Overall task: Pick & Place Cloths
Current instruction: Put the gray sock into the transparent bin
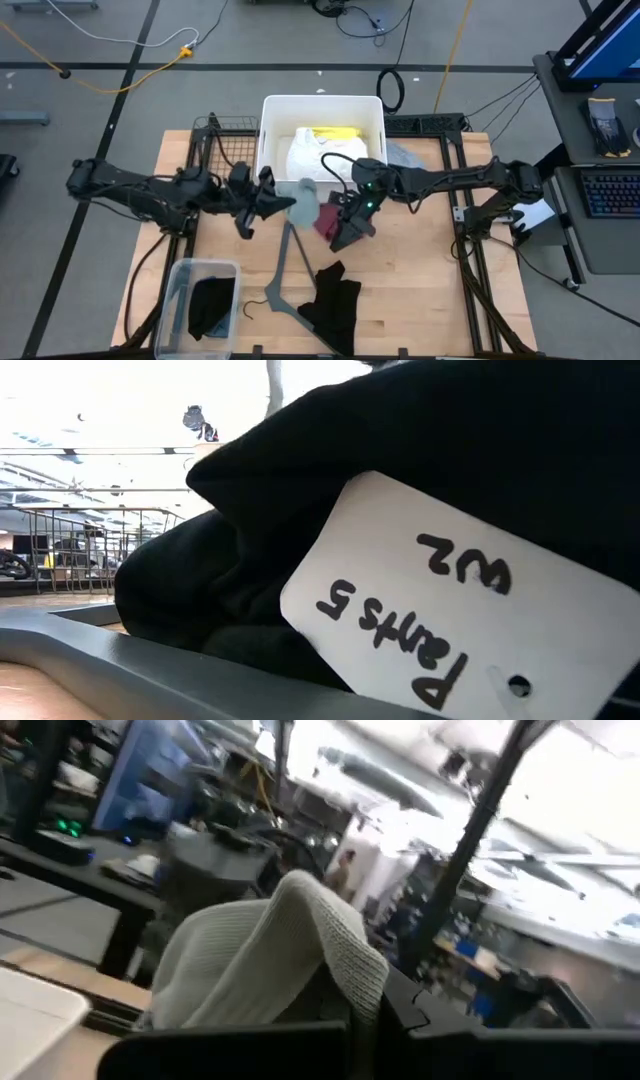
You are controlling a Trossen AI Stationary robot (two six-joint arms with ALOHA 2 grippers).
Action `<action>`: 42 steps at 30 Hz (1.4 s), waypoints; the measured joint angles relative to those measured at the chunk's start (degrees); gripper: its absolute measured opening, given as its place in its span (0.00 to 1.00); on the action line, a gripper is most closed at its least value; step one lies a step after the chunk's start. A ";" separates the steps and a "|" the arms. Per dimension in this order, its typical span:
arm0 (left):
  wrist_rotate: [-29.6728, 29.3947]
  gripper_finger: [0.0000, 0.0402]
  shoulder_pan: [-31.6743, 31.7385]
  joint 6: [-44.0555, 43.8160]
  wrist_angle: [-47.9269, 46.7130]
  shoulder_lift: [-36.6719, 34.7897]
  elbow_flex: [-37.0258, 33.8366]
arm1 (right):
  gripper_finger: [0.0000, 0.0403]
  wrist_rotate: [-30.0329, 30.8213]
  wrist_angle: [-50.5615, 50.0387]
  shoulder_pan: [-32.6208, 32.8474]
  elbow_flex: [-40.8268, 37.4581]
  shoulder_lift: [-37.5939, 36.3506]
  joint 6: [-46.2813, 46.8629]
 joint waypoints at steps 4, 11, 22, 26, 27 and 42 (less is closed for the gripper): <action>0.19 0.00 -2.49 0.01 -10.63 -0.94 6.29 | 0.26 0.35 -6.01 -0.09 -0.01 0.07 -4.12; -1.23 0.00 -7.33 -8.65 -37.66 0.01 20.34 | 0.26 1.11 -17.63 -0.07 0.01 0.05 -15.03; -2.53 0.00 -14.52 -31.86 -62.78 3.31 32.68 | 0.26 10.49 -26.65 -0.34 0.04 0.05 -27.75; 2.76 0.00 -17.59 -41.79 -67.82 4.03 33.10 | 0.26 11.47 -26.94 -0.35 0.04 0.05 -28.85; 3.27 0.00 -18.54 -44.57 -69.11 3.99 33.08 | 0.26 11.49 -26.94 -0.33 0.04 0.05 -28.97; 4.58 0.00 -30.96 -69.88 -81.40 1.60 35.91 | 0.26 11.50 -26.84 -0.22 0.04 0.05 -29.61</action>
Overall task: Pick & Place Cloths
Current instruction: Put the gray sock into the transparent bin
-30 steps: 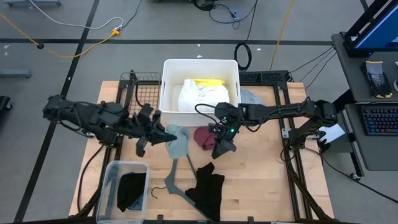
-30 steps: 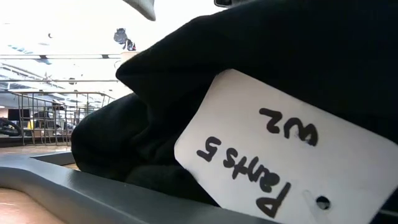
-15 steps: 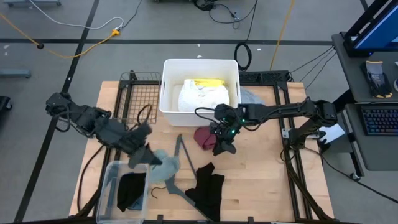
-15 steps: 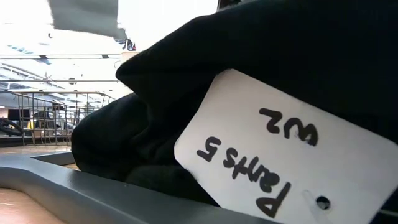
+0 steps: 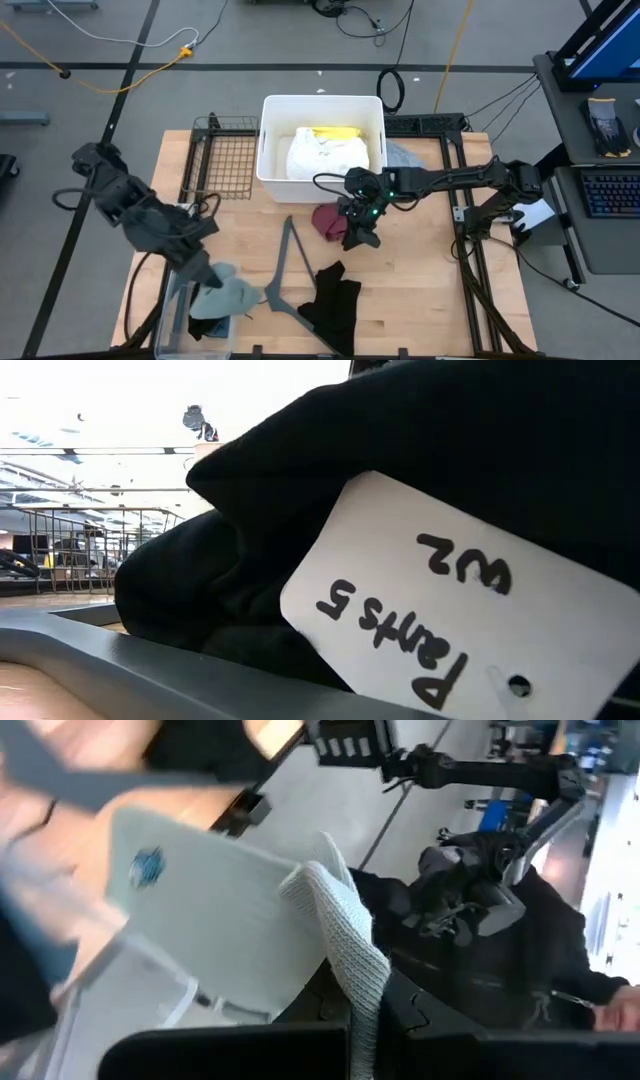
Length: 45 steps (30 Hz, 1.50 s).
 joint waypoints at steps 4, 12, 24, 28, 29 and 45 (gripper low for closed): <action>-0.35 0.00 -2.95 -6.71 -8.08 -0.49 2.44 | 0.26 0.00 0.04 0.00 0.00 0.00 -0.02; 4.57 0.00 -9.38 -20.30 -26.00 -0.42 4.45 | 0.26 0.00 0.01 0.02 0.00 0.00 -0.24; 6.01 0.00 -11.20 -21.36 -30.03 2.54 -1.22 | 0.26 0.04 0.03 0.02 0.00 0.00 -0.28; 8.10 0.00 -11.20 -21.03 -23.62 2.87 -7.26 | 0.26 0.04 0.04 0.02 0.00 0.00 -0.26; 8.07 0.00 -11.17 -21.01 -21.28 2.90 -9.11 | 0.26 0.06 0.04 0.02 0.00 0.00 -0.26; 3.21 0.03 -10.77 -20.12 1.84 2.92 -31.45 | 0.26 0.06 0.05 0.02 0.00 -0.02 -0.23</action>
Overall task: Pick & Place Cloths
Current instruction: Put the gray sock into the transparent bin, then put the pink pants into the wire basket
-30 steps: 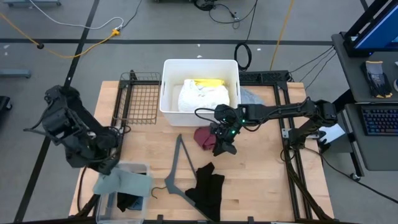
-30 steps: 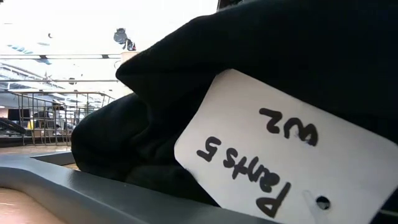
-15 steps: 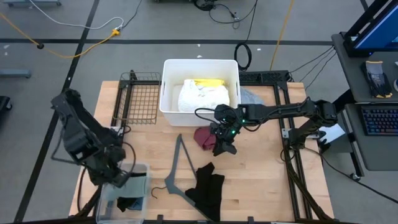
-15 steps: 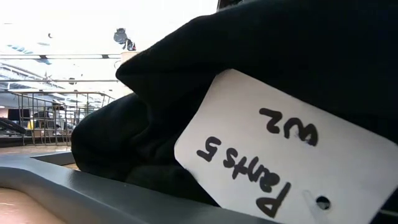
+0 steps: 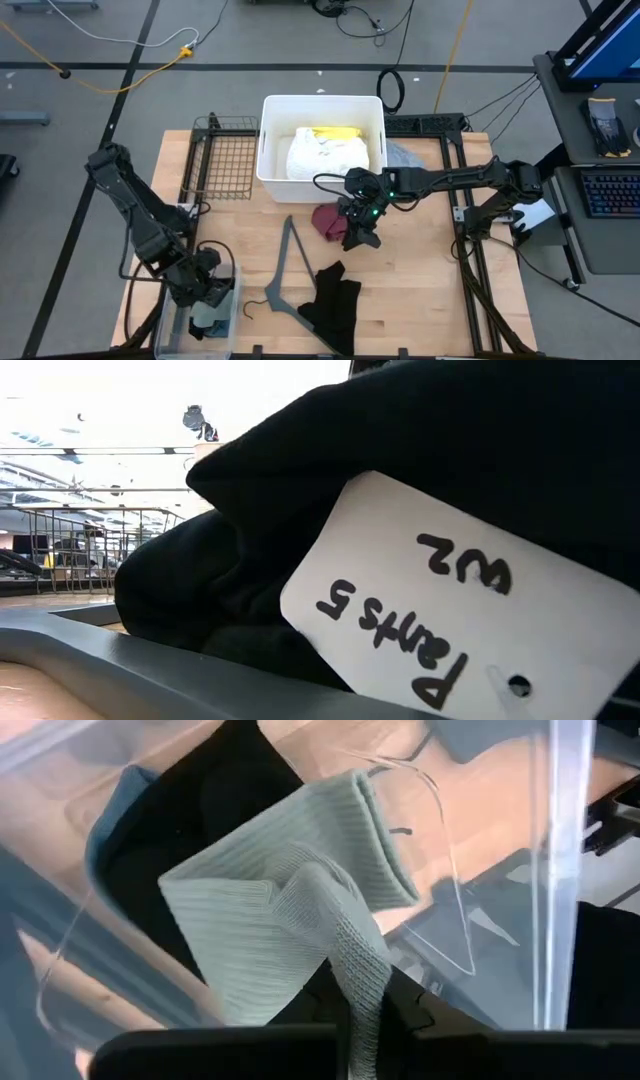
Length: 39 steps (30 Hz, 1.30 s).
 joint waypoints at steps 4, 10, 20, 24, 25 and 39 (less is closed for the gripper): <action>-0.50 0.12 0.17 2.82 0.41 0.00 -0.91 | 0.26 0.01 -0.01 0.00 0.00 0.00 1.48; -4.31 0.38 0.16 6.60 -0.21 -0.02 -0.91 | 0.26 0.02 -0.01 0.00 0.00 0.00 3.01; 3.98 0.74 0.14 6.30 0.51 -0.83 -0.26 | 0.26 -0.21 -0.81 0.00 0.00 0.00 3.05; 0.90 0.79 -0.18 7.62 0.60 -2.40 2.79 | 0.26 -0.30 -1.81 0.00 0.02 0.00 2.24; -1.21 0.80 -0.36 8.42 0.46 -2.80 3.87 | 0.26 -0.32 -2.31 0.00 0.02 0.00 1.57; -50.28 0.80 0.06 46.73 0.30 -8.85 11.90 | 0.26 4.76 -4.38 1.65 0.02 0.00 -10.19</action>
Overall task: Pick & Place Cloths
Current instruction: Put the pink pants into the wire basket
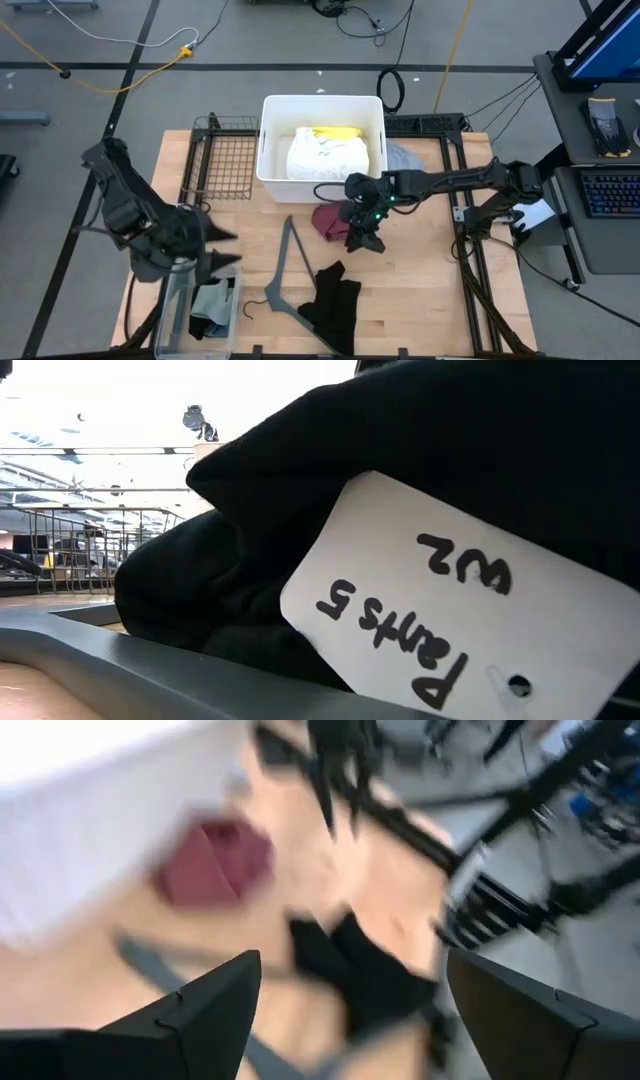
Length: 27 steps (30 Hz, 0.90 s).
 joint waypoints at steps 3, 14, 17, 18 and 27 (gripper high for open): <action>-6.65 0.80 1.39 8.31 -0.02 -1.19 0.00 | 0.26 3.49 -0.02 0.81 0.00 0.00 0.26; -7.90 0.81 6.70 21.83 -0.10 -5.40 -0.64 | 0.27 20.93 -1.05 2.81 0.00 0.00 -4.57; -7.66 0.81 7.08 21.20 -0.11 -6.88 -2.45 | 0.29 25.55 -4.84 5.19 0.00 0.00 -9.97; -7.55 0.81 7.13 20.51 -0.13 -7.47 -3.15 | 0.30 27.71 -6.39 6.12 0.00 0.00 -11.84; -7.53 0.81 7.14 16.46 -0.02 -11.67 -7.88 | 0.47 35.74 -10.94 10.00 0.00 0.00 -16.85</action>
